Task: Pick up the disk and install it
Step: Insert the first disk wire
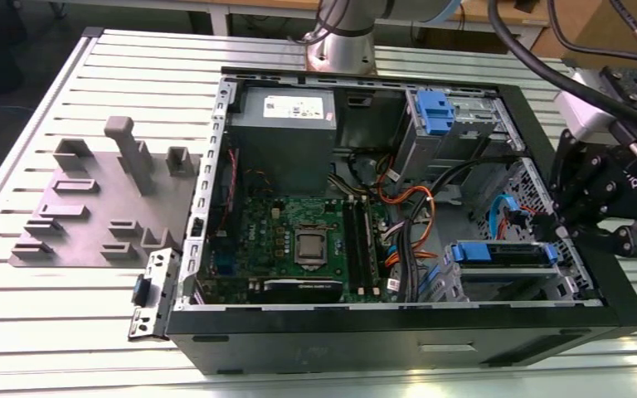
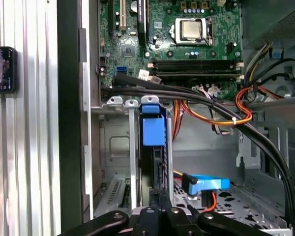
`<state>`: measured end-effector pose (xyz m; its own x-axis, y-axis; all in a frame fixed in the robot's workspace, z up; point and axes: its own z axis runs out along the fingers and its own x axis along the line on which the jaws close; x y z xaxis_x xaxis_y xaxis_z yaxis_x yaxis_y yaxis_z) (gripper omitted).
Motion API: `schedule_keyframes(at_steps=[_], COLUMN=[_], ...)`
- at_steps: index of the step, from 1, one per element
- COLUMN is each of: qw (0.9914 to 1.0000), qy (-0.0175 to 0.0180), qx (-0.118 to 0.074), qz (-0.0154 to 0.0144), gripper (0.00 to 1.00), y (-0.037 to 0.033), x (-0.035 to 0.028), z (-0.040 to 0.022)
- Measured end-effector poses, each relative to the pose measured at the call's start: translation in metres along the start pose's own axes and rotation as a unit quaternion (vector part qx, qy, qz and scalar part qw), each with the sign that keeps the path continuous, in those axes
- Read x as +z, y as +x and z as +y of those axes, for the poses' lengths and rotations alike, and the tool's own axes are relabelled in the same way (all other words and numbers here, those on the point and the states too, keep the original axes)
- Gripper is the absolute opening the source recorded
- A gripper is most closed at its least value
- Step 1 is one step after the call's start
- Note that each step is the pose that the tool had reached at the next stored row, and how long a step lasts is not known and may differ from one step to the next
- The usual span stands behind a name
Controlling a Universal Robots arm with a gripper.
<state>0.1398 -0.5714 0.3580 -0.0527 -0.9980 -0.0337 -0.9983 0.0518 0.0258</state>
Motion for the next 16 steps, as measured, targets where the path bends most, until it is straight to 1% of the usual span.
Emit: schedule_keyframes(at_steps=[4,7,16], qw=[1.00000,1.00000,1.00000], qy=[-0.0001,-0.0002,-0.0002], qx=[0.000,0.000,0.000], qz=[0.0000,0.0000,0.0000], gripper=[0.11,0.11,0.11], y=[-0.0036,-0.0057,-0.0144], x=[0.0001,0.0002,0.0009], z=[-0.0058,-0.0075,-0.0078])
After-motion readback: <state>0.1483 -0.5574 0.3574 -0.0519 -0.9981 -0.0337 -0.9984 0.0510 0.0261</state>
